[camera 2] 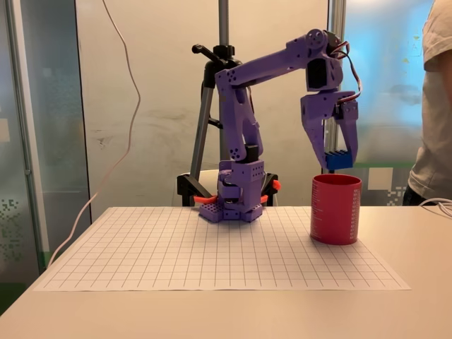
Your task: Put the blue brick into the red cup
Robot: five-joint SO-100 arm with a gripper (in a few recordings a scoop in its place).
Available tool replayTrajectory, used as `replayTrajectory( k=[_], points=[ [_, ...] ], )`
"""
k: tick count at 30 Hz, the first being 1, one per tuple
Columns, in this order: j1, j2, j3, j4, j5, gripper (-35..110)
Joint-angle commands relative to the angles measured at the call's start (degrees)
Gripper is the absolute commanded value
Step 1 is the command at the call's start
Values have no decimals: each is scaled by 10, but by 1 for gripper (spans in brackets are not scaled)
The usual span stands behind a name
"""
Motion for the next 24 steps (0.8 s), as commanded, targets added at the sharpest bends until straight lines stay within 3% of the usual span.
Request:
replayTrajectory(
  k=[1, 16, 24],
  points=[
    [-22, 47, -13, 4, 34, 0],
    [-103, 76, 35, 4, 179, 0],
    [-142, 45, 33, -4, 195, 0]
  ],
)
